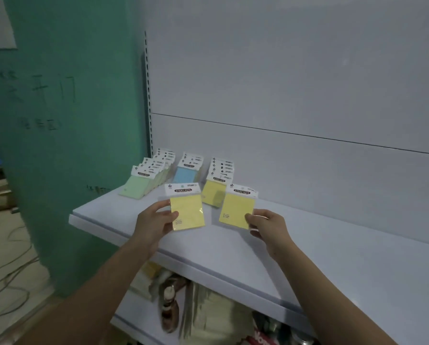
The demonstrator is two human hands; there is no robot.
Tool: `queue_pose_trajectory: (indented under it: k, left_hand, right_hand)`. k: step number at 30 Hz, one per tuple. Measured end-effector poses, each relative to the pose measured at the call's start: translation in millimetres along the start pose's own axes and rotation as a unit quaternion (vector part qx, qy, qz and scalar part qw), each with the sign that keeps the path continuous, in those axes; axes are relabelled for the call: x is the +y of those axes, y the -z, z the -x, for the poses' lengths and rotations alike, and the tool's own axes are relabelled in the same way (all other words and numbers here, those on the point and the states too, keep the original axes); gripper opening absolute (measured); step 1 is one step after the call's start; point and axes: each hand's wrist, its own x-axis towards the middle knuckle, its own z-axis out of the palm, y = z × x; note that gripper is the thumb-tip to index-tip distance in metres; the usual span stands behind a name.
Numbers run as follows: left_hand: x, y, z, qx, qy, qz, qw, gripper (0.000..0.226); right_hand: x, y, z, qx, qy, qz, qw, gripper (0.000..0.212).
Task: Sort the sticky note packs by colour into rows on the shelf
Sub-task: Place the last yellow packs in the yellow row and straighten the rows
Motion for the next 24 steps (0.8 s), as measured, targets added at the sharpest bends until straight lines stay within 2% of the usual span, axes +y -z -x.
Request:
queue_pose_trajectory:
  k: [6, 13, 17, 24]
  left_hand:
    - [8.9, 28.6, -84.2, -0.019, 0.055, 0.01, 0.998, 0.031]
    - [6.0, 30.8, -141.8, -0.095, 0.056, 0.008, 0.994, 0.036]
    - [3.5, 33.4, -158.8, -0.171, 0.06, -0.019, 0.983, 0.033]
    - [-3.2, 33.1, -183.8, -0.267, 0.058, -0.072, 0.959, 0.035]
  right_hand:
    - [13.5, -55.4, -56.4, 0.024, 0.001, 0.016, 1.0, 0.006]
    - [17.6, -87.4, -89.3, 0.064, 0.025, 0.096, 0.993, 0.011]
    - [26.0, -105.7, -94.5, 0.123, 0.063, 0.225, 0.964, 0.017]
    - [27.4, -135.7, -86.8, 0.219, 0.086, 0.301, 0.924, 0.021]
